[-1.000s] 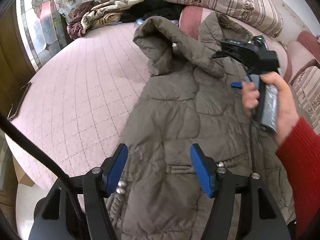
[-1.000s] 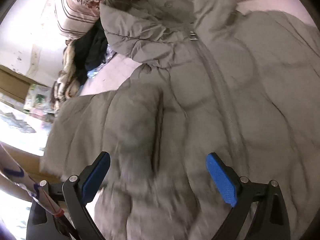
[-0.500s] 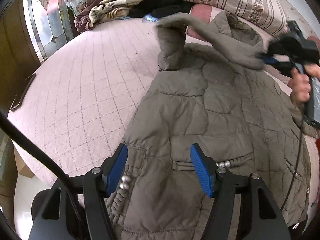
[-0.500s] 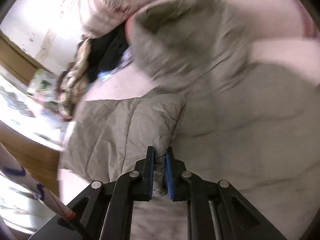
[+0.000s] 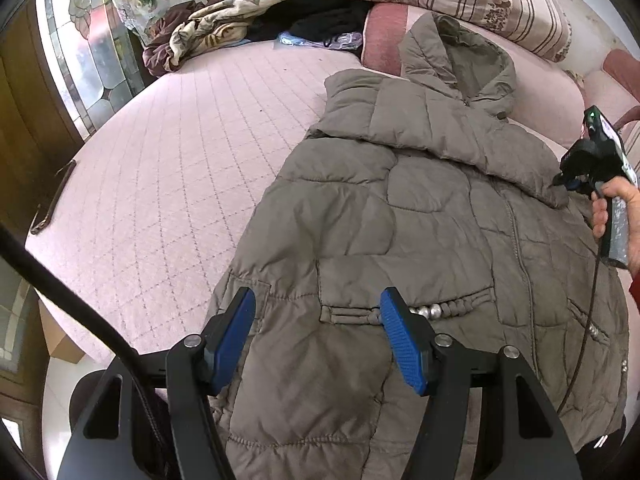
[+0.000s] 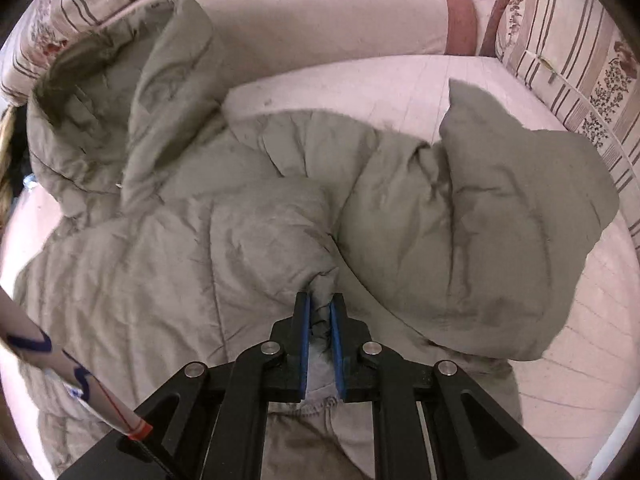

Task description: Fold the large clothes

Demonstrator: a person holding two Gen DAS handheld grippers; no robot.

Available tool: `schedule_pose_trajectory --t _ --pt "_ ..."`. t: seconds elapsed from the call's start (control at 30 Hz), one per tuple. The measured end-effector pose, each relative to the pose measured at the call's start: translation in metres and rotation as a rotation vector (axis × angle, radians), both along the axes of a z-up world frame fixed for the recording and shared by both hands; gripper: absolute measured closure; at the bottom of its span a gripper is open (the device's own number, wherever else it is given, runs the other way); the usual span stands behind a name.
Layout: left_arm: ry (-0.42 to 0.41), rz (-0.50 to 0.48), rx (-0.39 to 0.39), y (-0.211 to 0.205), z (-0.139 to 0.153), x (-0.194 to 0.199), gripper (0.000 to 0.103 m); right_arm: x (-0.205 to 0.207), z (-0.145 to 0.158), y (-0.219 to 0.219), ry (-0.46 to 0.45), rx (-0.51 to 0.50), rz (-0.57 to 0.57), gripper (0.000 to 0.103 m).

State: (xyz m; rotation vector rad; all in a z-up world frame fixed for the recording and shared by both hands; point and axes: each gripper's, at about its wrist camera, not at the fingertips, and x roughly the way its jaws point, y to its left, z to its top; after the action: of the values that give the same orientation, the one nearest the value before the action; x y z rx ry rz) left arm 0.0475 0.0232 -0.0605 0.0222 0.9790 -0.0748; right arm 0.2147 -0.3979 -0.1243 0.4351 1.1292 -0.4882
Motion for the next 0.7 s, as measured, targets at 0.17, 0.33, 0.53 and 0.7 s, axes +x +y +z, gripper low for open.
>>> schedule_pose_trajectory --t 0.17,0.33,0.53,0.7 --pt "-0.005 0.012 -0.008 0.003 0.006 -0.004 0.039 -0.012 -0.007 -0.009 -0.012 0.038 -0.01 0.09" --pt "0.003 -0.005 -0.043 0.006 0.015 -0.015 0.039 -0.013 -0.008 -0.006 0.054 -0.11 -0.017 0.048" --pt "-0.039 0.019 -0.041 0.012 0.03 -0.033 0.039 -0.047 0.036 0.0 -0.05 -0.2 -0.035 0.047" --pt "-0.069 0.073 -0.026 0.013 0.04 -0.046 0.036 -0.099 0.063 -0.022 -0.138 -0.153 -0.102 0.043"
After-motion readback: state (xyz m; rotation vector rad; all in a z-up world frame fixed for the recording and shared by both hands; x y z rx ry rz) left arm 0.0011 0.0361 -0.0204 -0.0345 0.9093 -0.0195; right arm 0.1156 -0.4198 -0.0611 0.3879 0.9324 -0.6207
